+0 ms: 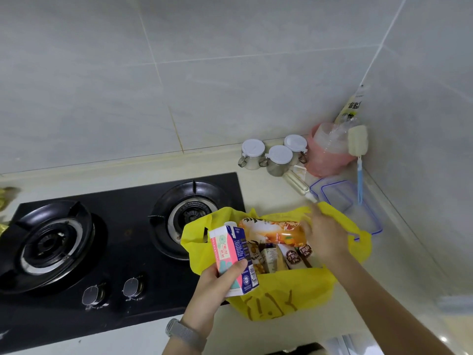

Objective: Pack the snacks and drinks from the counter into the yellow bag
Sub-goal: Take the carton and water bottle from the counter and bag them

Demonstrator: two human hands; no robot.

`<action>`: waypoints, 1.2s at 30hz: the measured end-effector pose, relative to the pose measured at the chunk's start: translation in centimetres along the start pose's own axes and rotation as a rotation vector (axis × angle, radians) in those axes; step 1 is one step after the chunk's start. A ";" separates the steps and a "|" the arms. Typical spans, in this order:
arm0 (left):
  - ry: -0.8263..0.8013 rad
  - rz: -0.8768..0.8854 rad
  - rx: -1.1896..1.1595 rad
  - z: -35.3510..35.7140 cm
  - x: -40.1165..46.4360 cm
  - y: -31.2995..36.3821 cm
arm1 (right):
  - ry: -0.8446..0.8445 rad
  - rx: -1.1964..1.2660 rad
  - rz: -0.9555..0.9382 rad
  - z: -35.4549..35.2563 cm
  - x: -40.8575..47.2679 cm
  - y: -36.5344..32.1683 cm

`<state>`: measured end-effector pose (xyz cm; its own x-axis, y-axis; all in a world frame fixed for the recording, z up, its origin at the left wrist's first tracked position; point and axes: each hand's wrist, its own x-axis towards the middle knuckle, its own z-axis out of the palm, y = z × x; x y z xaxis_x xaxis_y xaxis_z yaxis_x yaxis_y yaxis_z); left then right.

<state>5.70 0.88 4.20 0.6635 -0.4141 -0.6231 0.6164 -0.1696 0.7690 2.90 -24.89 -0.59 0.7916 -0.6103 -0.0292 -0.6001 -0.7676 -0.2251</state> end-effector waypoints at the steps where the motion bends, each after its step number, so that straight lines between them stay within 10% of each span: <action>1: 0.000 -0.002 -0.001 0.0 0.1 -0.1 | -0.071 -0.111 0.045 -0.4 0.7 0.4; 14: -0.049 0.004 0.059 1.1 1.3 -0.9 | 0.262 0.647 0.123 -4.0 2.6 0.7; 28: -0.131 0.231 0.293 3.1 1.4 -1.9 | -0.415 1.163 0.053 -2.1 -10.6 -5.7; 36: 0.049 0.242 0.289 1.7 1.6 -2.4 | -0.262 1.339 0.122 -1.9 -7.4 -4.7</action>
<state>4.56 -0.91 1.59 0.7992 -0.4311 -0.4189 0.2987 -0.3199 0.8991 -0.37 -17.16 2.53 0.8306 -0.4900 -0.2646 -0.2163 0.1539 -0.9641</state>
